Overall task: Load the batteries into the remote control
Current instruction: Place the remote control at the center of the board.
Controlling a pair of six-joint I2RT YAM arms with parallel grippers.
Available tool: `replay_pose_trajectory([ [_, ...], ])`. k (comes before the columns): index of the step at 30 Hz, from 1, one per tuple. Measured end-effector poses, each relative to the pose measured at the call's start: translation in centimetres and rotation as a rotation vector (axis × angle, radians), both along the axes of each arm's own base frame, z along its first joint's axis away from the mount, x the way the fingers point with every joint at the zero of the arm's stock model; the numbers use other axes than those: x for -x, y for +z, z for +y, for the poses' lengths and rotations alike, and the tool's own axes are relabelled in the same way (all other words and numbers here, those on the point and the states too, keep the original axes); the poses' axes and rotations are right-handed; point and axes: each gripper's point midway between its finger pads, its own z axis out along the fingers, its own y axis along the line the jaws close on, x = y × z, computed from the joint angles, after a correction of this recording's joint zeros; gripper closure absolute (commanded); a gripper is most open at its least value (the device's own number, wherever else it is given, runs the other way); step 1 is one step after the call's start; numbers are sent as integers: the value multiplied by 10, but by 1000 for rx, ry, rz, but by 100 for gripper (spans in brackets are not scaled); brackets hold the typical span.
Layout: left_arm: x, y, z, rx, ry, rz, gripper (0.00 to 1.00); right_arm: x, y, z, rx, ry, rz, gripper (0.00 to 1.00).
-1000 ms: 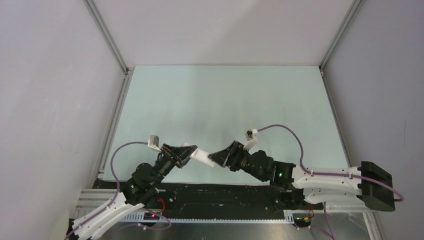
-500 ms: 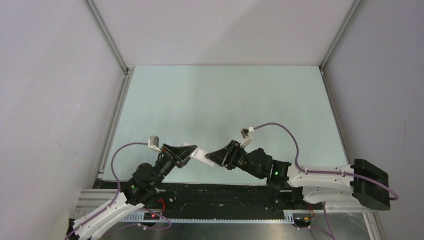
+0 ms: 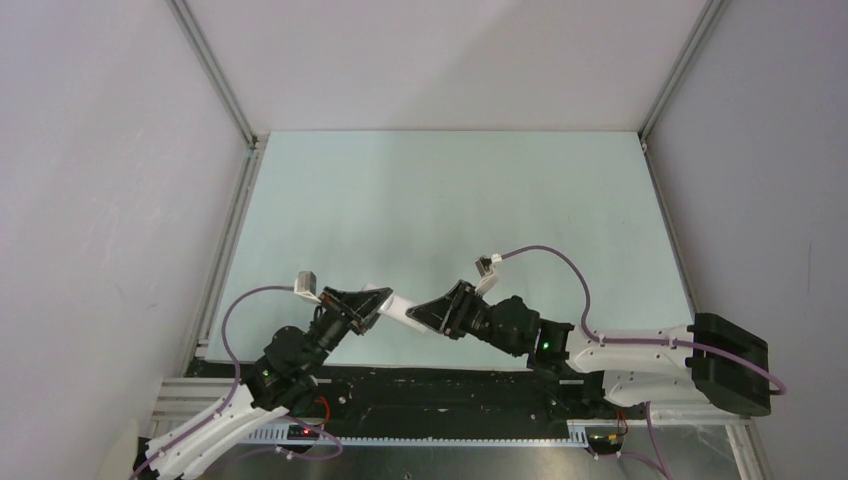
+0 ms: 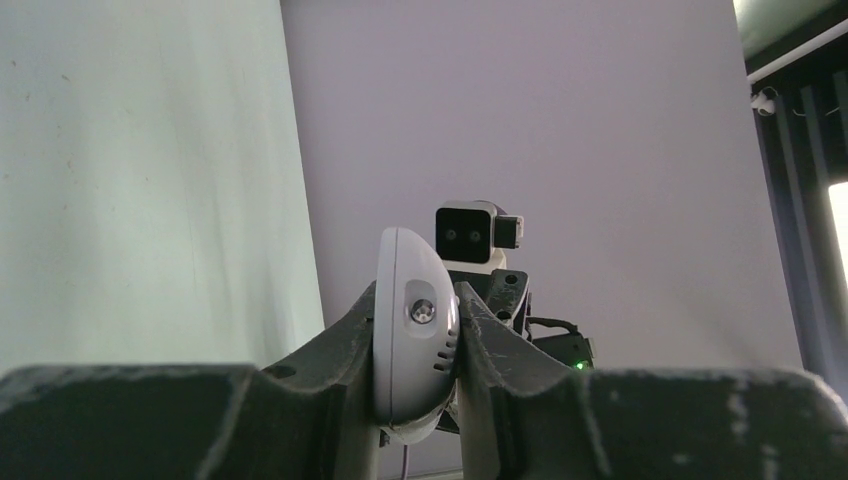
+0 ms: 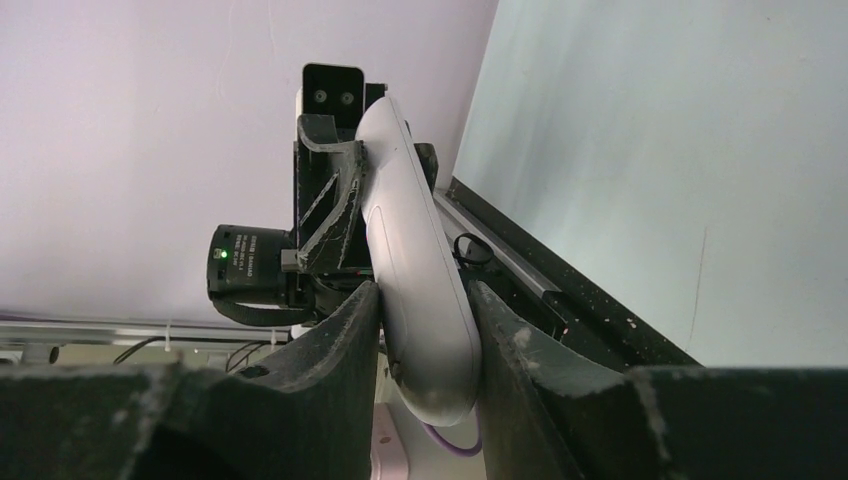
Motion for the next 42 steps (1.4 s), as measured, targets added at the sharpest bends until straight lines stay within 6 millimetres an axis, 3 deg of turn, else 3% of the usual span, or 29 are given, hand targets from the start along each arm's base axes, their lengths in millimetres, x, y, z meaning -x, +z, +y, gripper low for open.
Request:
replay_pose_trajectory([
  [6,-1,4,2,24,12,1,100,0,6,1,-26,2,-2,73],
  [9,-2,6,3,32,15,-2,100,0,8,2,-36,3,-7,87],
  [13,-2,9,3,42,19,-7,92,-1,13,2,-48,4,-24,100],
  [15,-2,10,3,45,20,-10,85,-1,14,2,-54,5,-30,100],
  [17,-3,11,3,44,22,-9,73,-2,15,2,-56,4,-34,100],
  [20,-4,10,2,36,23,-6,38,-2,15,1,-55,6,-42,100],
  [22,-4,4,0,14,17,3,24,0,15,1,-45,14,-55,100],
  [27,-4,-5,-1,-20,14,20,2,1,23,-10,-29,3,-88,100],
  [33,-6,-18,-6,-94,5,60,0,-11,34,-39,14,-73,-150,100],
  [36,-5,-22,-5,-154,5,79,0,-29,32,-63,85,-171,-192,100],
  [42,-3,-12,-2,-269,3,62,0,-75,-8,-110,456,-374,-293,100],
])
